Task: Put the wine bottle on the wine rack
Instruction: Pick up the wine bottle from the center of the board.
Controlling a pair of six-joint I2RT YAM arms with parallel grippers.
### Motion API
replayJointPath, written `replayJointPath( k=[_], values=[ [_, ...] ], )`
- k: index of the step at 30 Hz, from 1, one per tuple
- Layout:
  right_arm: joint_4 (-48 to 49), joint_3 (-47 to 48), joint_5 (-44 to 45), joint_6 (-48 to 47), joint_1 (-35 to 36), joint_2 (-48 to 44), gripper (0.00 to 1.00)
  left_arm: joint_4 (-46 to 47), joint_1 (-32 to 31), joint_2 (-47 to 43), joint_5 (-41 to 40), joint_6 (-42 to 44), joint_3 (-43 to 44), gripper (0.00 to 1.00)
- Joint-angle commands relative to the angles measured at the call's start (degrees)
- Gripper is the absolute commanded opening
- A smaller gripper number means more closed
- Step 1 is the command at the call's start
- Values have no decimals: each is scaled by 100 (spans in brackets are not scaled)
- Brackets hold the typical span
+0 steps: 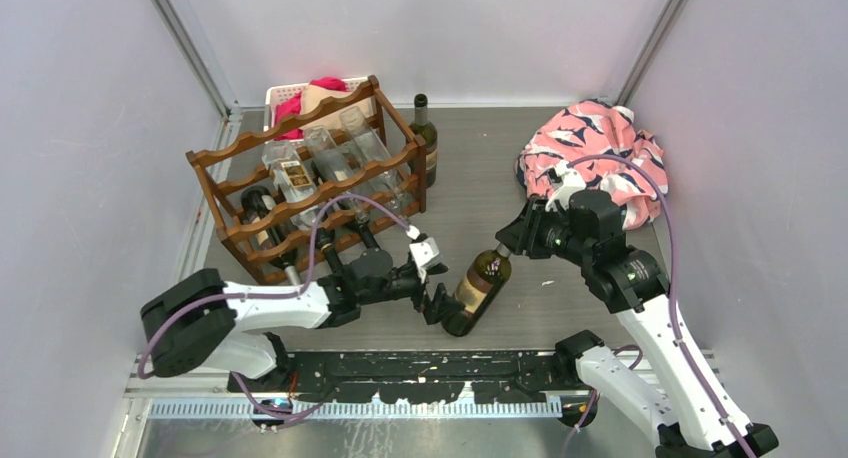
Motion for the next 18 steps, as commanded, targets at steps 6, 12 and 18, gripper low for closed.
replayJointPath(
  k=[6, 12, 18],
  values=[
    [1129, 46, -468, 355, 1, 43, 1, 1753, -153, 850, 349, -389, 73, 100],
    [1387, -23, -685, 541, 2, 54, 1, 2664, -189, 1657, 6, -551, 25, 99],
    [1198, -6, -603, 452, -3, 14, 1, 2706, -189, 1707, -78, -317, 77, 55]
  ],
)
